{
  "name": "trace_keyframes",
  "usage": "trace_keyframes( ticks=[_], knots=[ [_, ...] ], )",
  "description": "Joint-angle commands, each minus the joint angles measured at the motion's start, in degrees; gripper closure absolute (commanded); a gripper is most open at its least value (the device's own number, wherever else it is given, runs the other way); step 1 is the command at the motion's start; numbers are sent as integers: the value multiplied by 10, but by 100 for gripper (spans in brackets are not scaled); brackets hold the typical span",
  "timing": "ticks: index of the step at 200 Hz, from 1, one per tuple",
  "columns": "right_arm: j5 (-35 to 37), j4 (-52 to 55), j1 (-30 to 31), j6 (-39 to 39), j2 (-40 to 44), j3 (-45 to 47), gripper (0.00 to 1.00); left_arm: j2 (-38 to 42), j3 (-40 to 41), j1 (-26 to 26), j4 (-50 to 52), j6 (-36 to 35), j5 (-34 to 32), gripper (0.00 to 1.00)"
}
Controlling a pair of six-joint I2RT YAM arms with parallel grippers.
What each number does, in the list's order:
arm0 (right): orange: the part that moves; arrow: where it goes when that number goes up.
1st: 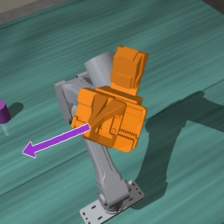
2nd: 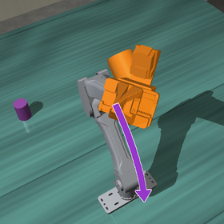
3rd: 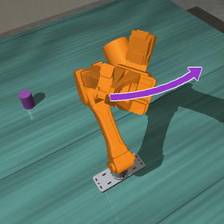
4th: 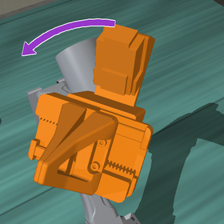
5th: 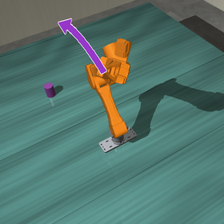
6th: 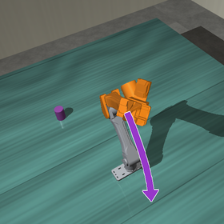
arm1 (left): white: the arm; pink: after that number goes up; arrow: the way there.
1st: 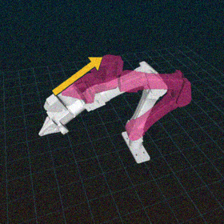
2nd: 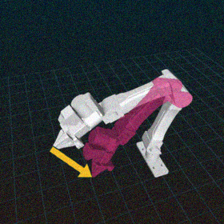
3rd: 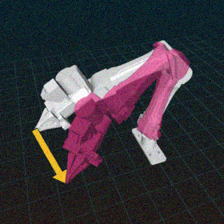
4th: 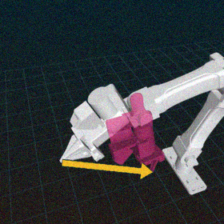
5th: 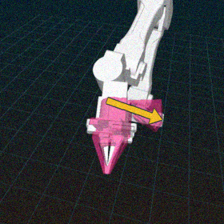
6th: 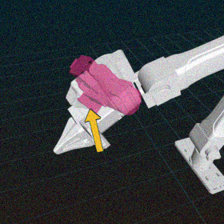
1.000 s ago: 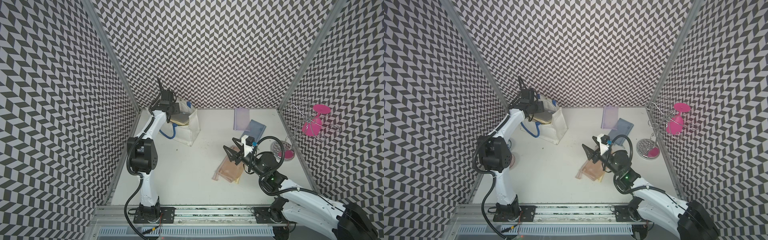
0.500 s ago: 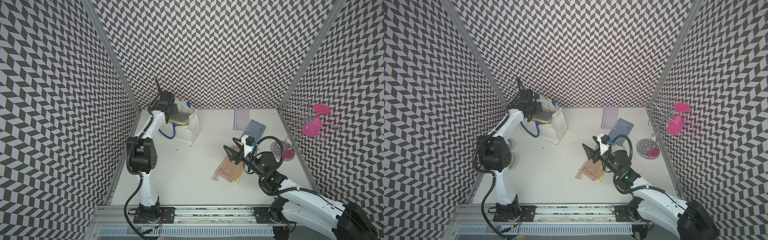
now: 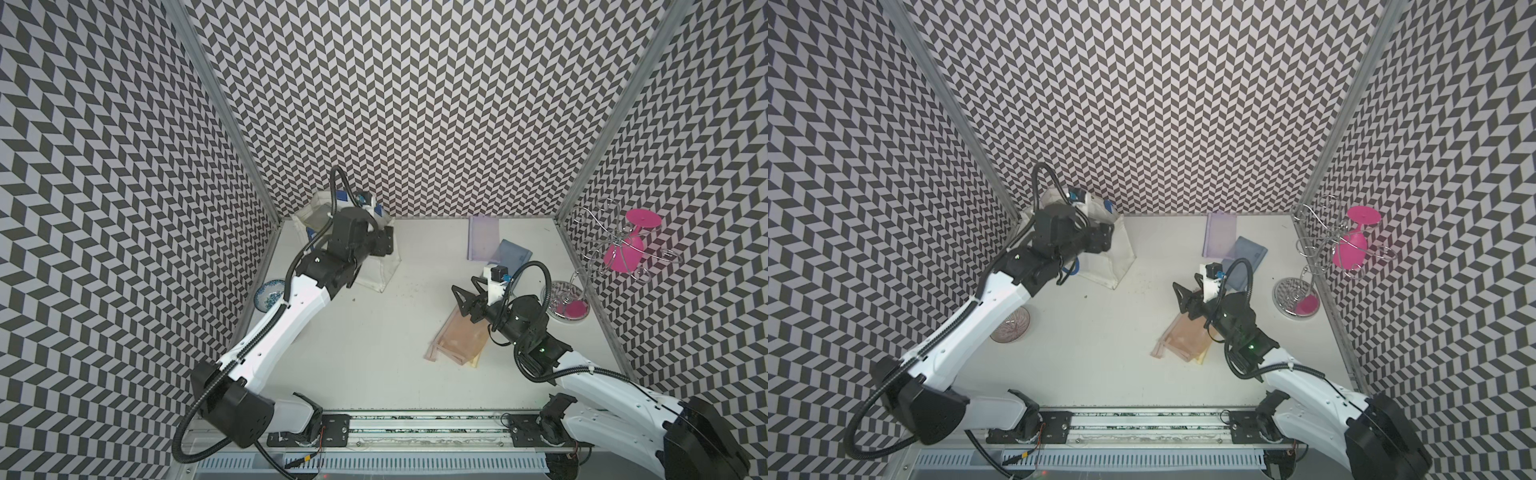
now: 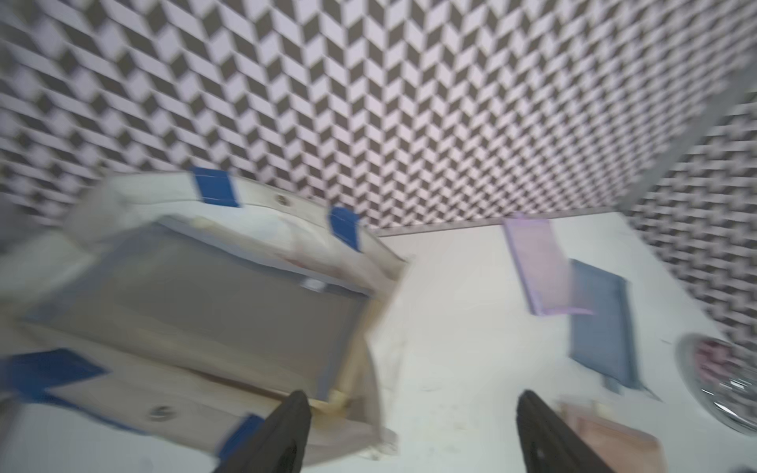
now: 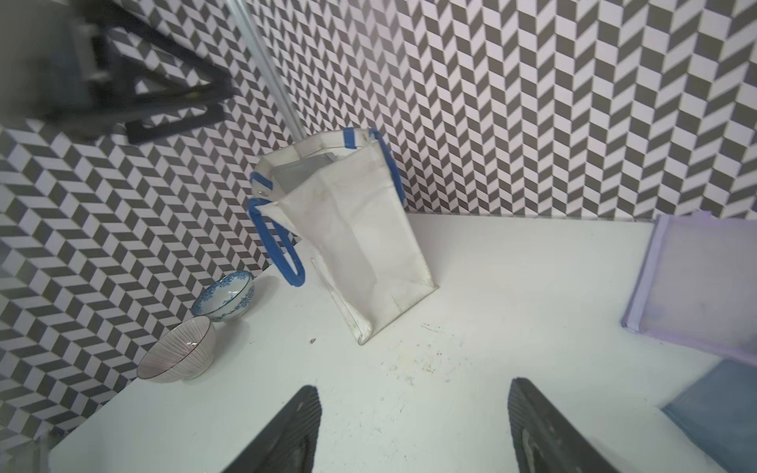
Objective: Put the pencil pouch into the canvas bag
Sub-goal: Pick up the pencil pouch.
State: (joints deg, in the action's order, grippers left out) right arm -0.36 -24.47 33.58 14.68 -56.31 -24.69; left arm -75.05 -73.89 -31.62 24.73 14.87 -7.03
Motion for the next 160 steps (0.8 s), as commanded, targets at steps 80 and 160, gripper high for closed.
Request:
trace_keyframes(
  ticks=[80, 160],
  knots=[
    [-191, 32, -132, 139, 25, 107, 30, -139, 247, -149, -283, 156, 207, 15],
    [-303, -5, -229, 175, -26, 150, 34, -262, 242, -175, -372, 190, 243, 17]
  ],
)
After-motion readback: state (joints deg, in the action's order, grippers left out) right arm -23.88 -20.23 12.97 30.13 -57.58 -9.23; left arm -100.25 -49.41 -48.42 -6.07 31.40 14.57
